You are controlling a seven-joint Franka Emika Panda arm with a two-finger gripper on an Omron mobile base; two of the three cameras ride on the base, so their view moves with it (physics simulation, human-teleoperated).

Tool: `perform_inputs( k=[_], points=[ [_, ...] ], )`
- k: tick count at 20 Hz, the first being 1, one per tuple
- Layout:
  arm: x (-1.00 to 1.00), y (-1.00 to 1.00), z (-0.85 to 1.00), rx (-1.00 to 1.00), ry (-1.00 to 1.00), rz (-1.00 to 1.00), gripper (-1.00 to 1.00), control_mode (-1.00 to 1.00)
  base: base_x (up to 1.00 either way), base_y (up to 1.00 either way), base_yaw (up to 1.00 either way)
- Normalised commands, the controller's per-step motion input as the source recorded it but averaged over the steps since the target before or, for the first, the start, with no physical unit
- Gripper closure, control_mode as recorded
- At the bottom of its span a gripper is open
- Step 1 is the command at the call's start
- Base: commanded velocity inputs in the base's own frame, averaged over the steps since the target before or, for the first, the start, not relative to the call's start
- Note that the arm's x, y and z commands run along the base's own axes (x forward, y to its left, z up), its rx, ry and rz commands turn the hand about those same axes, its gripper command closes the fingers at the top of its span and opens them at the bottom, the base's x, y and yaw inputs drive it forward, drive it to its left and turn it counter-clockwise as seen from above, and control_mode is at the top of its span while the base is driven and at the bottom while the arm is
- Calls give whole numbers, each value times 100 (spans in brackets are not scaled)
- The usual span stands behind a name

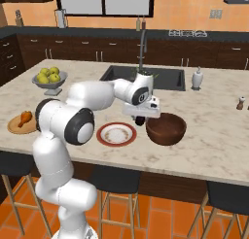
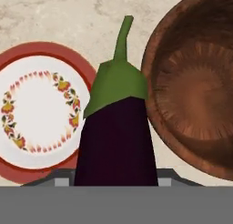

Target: Pick the chicken drumstick and eggplant from their plates and place them in the bowl. Then put the bowl in the fridge.

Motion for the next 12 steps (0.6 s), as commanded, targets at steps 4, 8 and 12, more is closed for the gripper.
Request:
perform_inputs(
  k=[4,8,12],
  points=[
    [4,-99,-9,0,5,0,100,-100,0,0,0],
    [18,-77,-32,0,5,0,100,-100,0,0,0],
    [74,-15,-18,0,9,0,100,-100,0,0,0]
  ],
)
